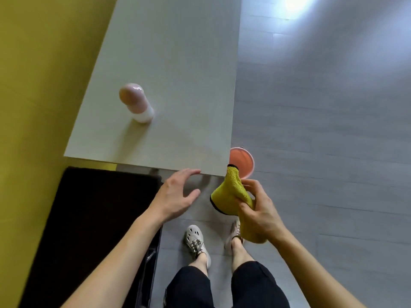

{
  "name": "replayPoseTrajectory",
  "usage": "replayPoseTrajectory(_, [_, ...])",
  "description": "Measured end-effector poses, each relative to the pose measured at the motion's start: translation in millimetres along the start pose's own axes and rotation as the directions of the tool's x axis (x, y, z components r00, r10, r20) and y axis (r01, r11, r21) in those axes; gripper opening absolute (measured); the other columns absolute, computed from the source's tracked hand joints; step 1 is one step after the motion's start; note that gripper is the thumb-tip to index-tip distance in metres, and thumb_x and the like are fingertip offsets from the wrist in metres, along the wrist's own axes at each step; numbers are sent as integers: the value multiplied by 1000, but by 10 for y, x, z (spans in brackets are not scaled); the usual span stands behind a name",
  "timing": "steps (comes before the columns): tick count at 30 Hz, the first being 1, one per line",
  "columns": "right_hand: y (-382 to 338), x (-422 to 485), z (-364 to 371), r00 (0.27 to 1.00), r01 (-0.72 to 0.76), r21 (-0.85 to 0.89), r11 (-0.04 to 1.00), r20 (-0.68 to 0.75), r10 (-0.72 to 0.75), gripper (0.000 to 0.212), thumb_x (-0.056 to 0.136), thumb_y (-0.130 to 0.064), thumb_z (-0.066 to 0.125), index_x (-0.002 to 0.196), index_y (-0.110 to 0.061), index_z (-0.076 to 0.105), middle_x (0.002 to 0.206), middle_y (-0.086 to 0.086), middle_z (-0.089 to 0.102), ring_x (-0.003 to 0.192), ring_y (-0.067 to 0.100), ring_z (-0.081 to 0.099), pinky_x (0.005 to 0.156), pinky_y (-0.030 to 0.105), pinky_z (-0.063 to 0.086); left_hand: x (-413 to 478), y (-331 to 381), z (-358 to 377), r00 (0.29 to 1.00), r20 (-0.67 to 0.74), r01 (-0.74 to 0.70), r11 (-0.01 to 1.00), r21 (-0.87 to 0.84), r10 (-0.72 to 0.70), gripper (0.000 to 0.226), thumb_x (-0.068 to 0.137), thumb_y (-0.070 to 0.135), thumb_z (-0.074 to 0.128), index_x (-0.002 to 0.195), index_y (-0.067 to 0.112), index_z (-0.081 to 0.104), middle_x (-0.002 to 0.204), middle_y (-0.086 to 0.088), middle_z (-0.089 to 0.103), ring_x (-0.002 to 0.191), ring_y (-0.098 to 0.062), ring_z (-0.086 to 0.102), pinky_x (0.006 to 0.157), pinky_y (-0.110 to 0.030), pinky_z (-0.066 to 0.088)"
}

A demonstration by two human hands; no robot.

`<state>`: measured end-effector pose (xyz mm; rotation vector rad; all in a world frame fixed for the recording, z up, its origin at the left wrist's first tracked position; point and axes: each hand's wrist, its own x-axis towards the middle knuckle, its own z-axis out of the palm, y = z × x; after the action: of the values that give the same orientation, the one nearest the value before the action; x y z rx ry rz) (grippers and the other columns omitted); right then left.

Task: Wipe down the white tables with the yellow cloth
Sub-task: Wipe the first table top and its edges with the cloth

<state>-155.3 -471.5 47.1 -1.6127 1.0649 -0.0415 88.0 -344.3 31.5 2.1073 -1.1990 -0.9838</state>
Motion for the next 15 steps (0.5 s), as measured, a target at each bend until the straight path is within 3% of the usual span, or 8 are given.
replayPoseTrajectory(2, [-472,-114,-122,992,83,17,996,93,-84,46,103,-11,69,131,-45,55,127,-20,61,118,17,65,85,28,63,-216,174,-258,999,27,46,979,-198,-41,80,85,47,85,156,37,52,154,19,58,143,5,49,123,-28,38])
replayPoseTrajectory(4, [-1025,-196,-180,966,157,56,986,197,-165,39,97,-18,69,130,-39,63,114,-19,68,108,16,71,81,25,63,-394,335,-538,997,68,54,925,-376,-31,86,83,45,92,157,36,50,151,19,62,143,6,51,119,-18,37])
replayPoseTrajectory(6, [-1493,-236,-188,928,228,81,970,282,-242,40,91,-20,67,129,-31,70,111,-9,74,107,23,74,87,34,65,-562,473,-837,996,90,56,850,-524,-11,69,86,23,93,148,25,61,139,8,73,134,-4,63,109,-19,49])
replayPoseTrajectory(8, [-1843,-233,-182,901,304,105,947,290,-322,40,91,-22,68,131,-28,72,114,1,77,110,26,74,93,38,64,-719,599,-1101,1000,29,28,785,-619,-13,48,86,17,89,131,15,73,122,-4,81,117,-16,75,97,-28,60])
replayPoseTrajectory(10, [-2078,-199,-145,889,365,99,926,257,-378,38,93,-28,71,130,-28,71,117,-3,77,115,17,73,94,27,61,-856,716,-1338,993,-112,-48,793,-607,-26,36,90,19,86,124,15,76,112,-6,83,107,-22,78,91,-32,64])
replayPoseTrajectory(12, [-2205,-116,-15,888,365,38,930,285,-360,42,91,-36,83,129,-31,68,120,-9,75,118,8,71,97,22,59,-950,786,-1535,974,-227,-108,871,-480,-4,33,94,23,85,125,24,74,110,0,82,105,-18,78,93,-32,63])
replayPoseTrajectory(15, [-2247,128,278,879,421,-200,885,331,-343,35,91,-30,89,120,-31,71,110,-10,79,105,8,76,95,37,64,-1024,768,-1769,951,-302,-129,968,-214,60,25,95,31,85,114,33,68,92,9,75,89,-10,73,81,-27,58])
